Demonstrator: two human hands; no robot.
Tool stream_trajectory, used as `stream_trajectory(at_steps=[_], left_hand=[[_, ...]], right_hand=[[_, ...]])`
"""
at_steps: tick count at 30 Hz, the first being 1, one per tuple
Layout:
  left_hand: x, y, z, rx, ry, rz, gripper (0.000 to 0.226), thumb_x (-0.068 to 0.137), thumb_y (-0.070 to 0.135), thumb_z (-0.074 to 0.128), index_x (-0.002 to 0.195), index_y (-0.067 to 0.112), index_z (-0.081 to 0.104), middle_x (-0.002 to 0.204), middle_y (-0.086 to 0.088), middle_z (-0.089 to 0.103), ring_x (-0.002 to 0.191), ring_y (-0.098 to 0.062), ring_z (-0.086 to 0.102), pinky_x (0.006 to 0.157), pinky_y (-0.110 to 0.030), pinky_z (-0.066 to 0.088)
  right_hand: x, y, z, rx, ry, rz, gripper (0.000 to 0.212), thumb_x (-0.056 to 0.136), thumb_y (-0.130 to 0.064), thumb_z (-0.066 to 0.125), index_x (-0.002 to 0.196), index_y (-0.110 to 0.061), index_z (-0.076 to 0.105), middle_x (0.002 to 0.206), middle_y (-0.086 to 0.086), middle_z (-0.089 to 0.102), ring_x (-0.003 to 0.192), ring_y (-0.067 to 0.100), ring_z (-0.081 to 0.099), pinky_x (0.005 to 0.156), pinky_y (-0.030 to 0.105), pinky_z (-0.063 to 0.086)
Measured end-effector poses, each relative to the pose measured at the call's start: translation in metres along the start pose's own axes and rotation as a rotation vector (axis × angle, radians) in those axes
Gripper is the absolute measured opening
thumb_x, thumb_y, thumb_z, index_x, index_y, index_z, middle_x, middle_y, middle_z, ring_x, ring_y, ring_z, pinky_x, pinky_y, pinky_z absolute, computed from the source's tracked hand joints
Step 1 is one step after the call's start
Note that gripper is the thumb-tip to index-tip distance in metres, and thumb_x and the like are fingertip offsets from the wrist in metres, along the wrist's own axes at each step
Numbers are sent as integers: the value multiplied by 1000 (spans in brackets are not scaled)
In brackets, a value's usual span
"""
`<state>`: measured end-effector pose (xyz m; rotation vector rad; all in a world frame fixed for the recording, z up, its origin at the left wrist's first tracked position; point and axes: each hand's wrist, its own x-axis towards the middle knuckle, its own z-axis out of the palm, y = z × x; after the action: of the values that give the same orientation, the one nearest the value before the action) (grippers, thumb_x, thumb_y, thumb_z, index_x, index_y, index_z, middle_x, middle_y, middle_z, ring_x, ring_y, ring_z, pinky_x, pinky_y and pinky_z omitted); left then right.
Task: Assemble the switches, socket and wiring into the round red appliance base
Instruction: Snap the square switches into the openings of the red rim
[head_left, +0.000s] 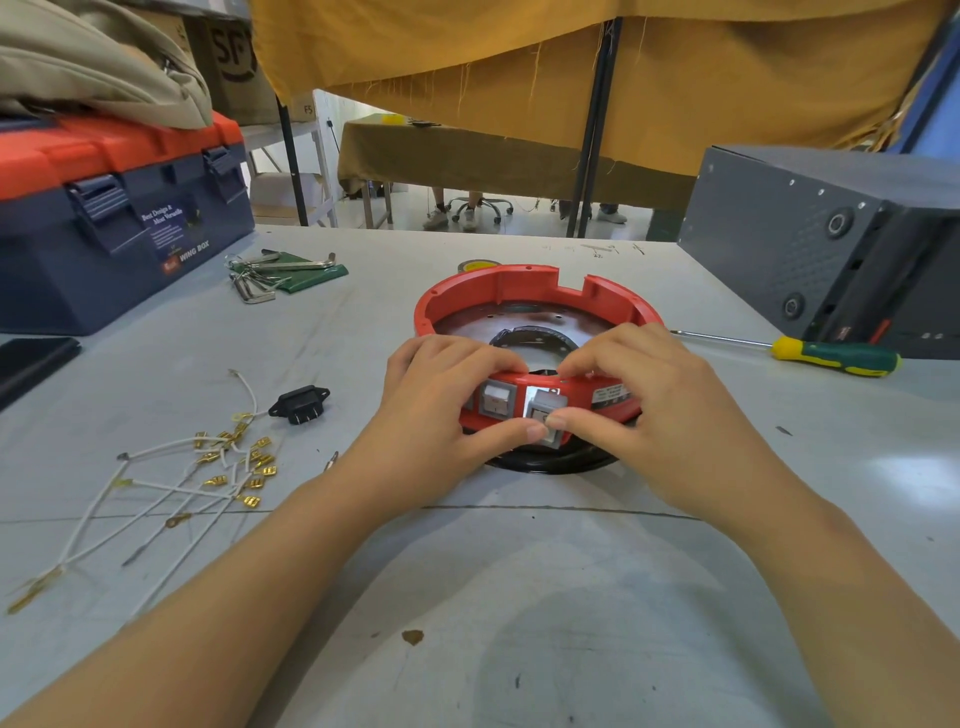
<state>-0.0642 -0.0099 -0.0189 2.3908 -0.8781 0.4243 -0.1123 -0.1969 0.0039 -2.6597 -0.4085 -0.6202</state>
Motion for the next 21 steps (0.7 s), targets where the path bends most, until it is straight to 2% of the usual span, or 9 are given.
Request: stream_trajectory(at_steps=[4, 7, 9, 11, 13, 15, 17, 21], left_hand=[[-2, 0, 0, -2, 31, 45, 56, 75, 67, 48, 122, 36, 49, 121, 18, 51, 123, -7, 36, 107, -26, 13], [-4, 1, 0, 13, 52, 152, 53, 75, 58, 64, 120, 32, 53, 125, 14, 51, 125, -8, 37, 112, -35, 11], [-3, 3, 1, 56, 71, 208, 46, 73, 47, 70, 114, 29, 58, 124, 11, 53, 123, -10, 40, 112, -36, 9], [-2, 4, 2, 91, 90, 239, 37, 74, 37, 75, 107, 25, 62, 120, 8, 57, 120, -14, 47, 111, -37, 11], [0, 5, 3, 105, 112, 256, 32, 73, 31, 77, 100, 20, 64, 116, 6, 61, 115, -17, 53, 111, -38, 15], [0, 6, 3, 113, 121, 265, 29, 74, 31, 76, 95, 16, 64, 112, 5, 64, 111, -17, 57, 111, -39, 17], [0, 6, 2, 118, 116, 263, 28, 75, 32, 75, 93, 15, 63, 110, 5, 65, 108, -17, 59, 111, -40, 18], [1, 7, 1, 118, 89, 247, 26, 76, 31, 74, 93, 15, 62, 106, 3, 67, 101, -18, 62, 111, -43, 21]], right_hand=[[1, 1, 1, 7, -13, 1, 32, 78, -42, 63, 102, -21, 66, 97, -15, 51, 99, 10, 45, 81, 10, 31], [1, 2, 2, 12, 4, -4, 28, 79, -38, 67, 101, -20, 67, 97, -13, 53, 98, 12, 46, 83, 18, 34], [1, 2, 1, 8, 8, -8, 27, 79, -37, 68, 100, -20, 67, 97, -13, 55, 97, 13, 47, 86, 26, 36], [1, 1, 1, 5, 4, -12, 27, 80, -39, 67, 100, -22, 67, 98, -13, 58, 98, 12, 49, 89, 27, 35], [1, 1, 2, 23, -16, 5, 28, 80, -44, 63, 102, -27, 64, 99, -16, 58, 99, 7, 49, 90, 23, 33], [0, 1, 2, 84, -51, 44, 29, 79, -49, 59, 104, -33, 61, 101, -19, 59, 100, 3, 49, 84, 16, 35], [0, 3, 2, 150, -72, 61, 27, 80, -46, 60, 105, -35, 59, 102, -20, 61, 97, -1, 50, 78, 10, 40], [-1, 4, 2, 183, -79, 54, 26, 80, -39, 66, 105, -35, 59, 100, -22, 60, 97, -4, 49, 80, 3, 35]])
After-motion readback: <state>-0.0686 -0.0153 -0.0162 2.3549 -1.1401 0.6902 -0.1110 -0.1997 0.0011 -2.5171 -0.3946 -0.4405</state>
